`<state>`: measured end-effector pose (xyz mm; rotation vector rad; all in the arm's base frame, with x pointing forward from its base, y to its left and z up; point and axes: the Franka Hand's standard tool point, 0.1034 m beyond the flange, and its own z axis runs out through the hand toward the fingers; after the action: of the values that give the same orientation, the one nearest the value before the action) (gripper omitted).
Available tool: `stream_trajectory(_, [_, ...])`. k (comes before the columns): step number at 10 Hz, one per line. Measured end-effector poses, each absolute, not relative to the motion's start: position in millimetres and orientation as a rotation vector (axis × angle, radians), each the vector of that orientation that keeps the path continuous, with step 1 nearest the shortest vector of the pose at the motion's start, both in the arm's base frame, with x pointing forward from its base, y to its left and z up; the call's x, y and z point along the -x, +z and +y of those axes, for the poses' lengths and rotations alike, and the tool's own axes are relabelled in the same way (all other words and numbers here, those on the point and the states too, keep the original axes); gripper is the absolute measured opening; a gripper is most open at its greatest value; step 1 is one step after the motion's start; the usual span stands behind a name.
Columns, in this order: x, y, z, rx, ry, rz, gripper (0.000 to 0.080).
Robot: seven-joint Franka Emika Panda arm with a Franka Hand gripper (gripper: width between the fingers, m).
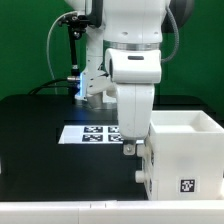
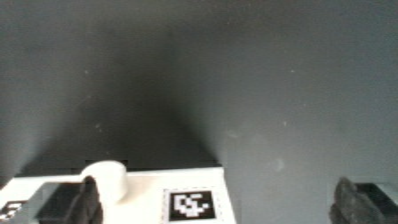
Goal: Assemble drawer
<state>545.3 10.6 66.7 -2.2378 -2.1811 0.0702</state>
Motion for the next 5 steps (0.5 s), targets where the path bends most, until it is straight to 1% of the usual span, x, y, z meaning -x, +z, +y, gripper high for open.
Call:
stream_trajectory(3, [-547.7,72.2,-5.6,2.250,0.071,-2.178,0.0649])
stream_trajectory(5, [-546.7,70.4,-4.4,2.247,0.073,-2.177,0.0649])
